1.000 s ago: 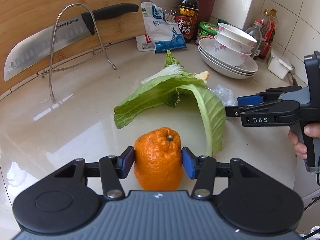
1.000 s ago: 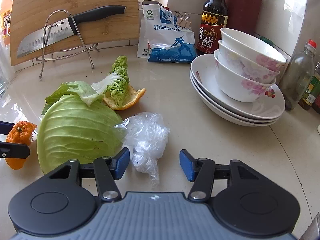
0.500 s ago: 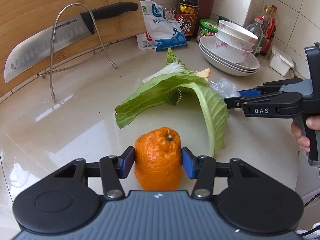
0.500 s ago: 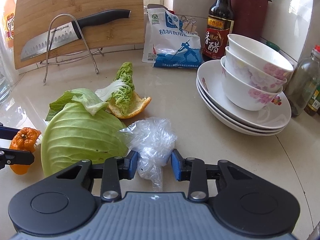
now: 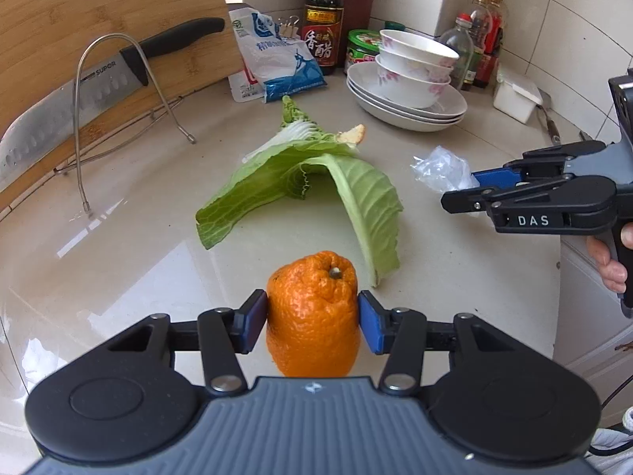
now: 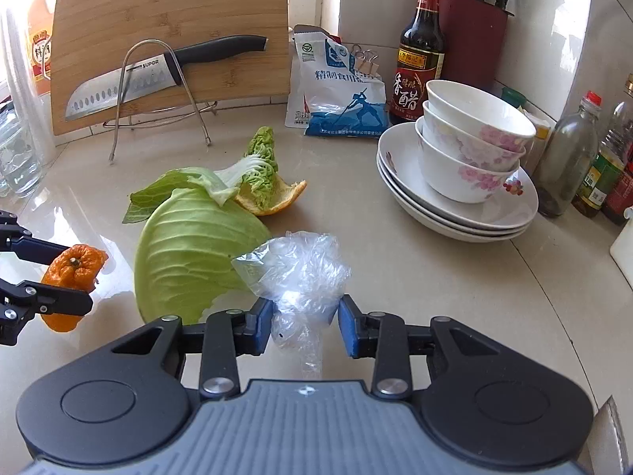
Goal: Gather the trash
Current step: 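Grasp the clear plastic bag with the right tool while the left holds the orange, then carry bag and orange over the bin and open both tools to drop them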
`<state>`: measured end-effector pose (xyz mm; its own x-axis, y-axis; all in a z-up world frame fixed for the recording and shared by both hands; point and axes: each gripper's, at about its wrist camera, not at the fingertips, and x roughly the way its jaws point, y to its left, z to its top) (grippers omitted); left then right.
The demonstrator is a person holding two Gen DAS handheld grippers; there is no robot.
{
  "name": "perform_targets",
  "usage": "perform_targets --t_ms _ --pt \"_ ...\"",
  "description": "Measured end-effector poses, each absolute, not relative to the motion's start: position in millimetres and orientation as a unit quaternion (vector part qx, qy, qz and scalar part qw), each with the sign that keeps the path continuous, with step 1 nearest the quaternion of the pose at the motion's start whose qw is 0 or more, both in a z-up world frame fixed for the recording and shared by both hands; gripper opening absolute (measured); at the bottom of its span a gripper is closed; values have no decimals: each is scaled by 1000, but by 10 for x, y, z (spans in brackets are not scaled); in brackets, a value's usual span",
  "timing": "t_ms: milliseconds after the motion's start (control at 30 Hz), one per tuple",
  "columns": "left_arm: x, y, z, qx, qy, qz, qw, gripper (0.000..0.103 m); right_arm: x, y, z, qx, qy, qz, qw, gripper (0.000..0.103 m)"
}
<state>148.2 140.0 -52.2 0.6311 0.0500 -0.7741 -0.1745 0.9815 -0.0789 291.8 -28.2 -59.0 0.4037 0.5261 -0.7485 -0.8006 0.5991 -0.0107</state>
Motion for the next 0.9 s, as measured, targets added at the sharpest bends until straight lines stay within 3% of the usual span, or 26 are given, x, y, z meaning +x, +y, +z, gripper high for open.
perform_targets --t_ms 667,900 --pt "1189 548 -276 -10 429 -75 900 49 2014 -1514 -352 -140 371 311 863 40" --pt "1281 139 -247 11 422 -141 895 49 1789 -2104 -579 -120 415 233 871 40"
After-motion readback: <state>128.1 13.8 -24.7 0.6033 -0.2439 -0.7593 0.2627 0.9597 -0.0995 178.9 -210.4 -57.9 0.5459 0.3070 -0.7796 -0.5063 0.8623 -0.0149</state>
